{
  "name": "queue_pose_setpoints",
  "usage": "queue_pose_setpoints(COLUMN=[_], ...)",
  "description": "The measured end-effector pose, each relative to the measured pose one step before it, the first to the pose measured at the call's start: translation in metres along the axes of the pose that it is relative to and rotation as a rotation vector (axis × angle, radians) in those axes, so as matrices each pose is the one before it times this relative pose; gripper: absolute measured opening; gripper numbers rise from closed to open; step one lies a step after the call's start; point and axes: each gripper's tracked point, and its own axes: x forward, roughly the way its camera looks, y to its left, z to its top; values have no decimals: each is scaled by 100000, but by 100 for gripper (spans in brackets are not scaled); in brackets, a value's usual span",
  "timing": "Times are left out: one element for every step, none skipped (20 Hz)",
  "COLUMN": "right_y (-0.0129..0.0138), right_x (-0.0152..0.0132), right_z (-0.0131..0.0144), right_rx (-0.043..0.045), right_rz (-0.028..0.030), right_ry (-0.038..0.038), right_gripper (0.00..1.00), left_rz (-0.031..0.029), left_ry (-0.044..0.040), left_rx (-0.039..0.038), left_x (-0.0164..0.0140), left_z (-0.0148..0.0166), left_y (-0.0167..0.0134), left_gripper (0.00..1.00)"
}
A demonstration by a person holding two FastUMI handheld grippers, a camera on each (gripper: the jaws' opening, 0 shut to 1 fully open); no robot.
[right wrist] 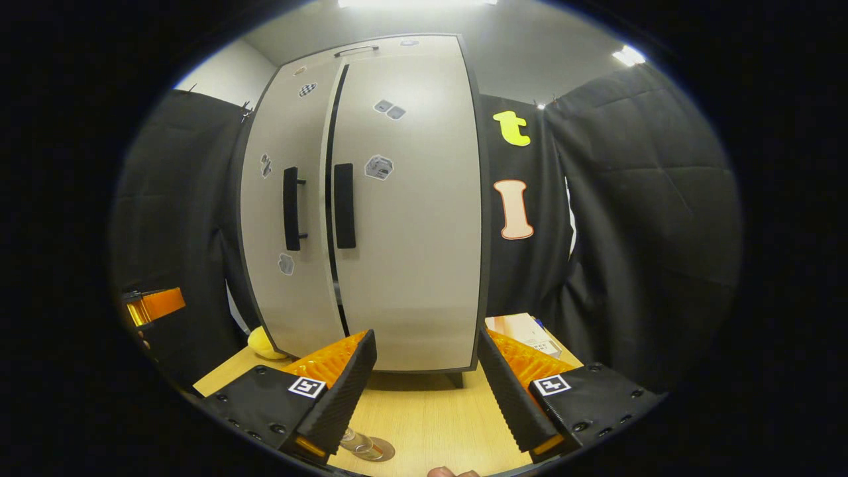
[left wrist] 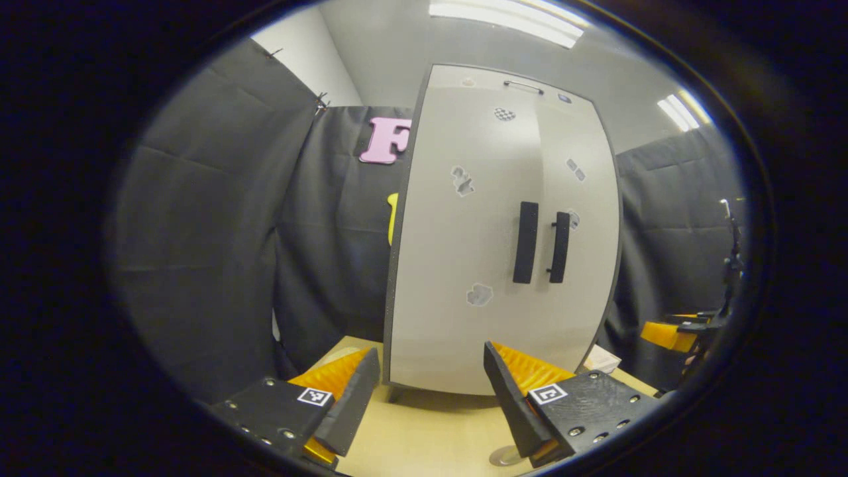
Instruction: Grasp the bottle in the cabinet with the left hand and place it on the coaster, then close the right door with the right hand and the left door with the left hand.
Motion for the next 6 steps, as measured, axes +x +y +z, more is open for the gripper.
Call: queue_pose_setpoints(right_y=[-79, 49, 20, -55, 11, 191], right_x=[-73, -91, -199, -274, -432, -328], right_z=[-45, 105, 127, 108, 59, 80], right_rx=[-931, -488, 217, 363, -48, -716], right_rz=[-1950, -1465, -1405, -1599, -1308, -898], right_ry=[208, 19, -21, -234, -534, -109], right_gripper=[98, 98, 98, 98, 98, 98], left_rz=[-2385, -1706, -1751, -1336, -1449, -1457], left_ry=[278, 20, -537, -962, -1055, -762], left_rx=[-951, -228, 283, 488, 515, 435], left_x=[-174, 15, -93, 117, 369, 379], left_z=[-410, -78, 55, 279, 430, 249], left_y=[-104, 32, 157, 162, 170, 147], left_gripper=[92, 92, 92, 99, 99, 99])
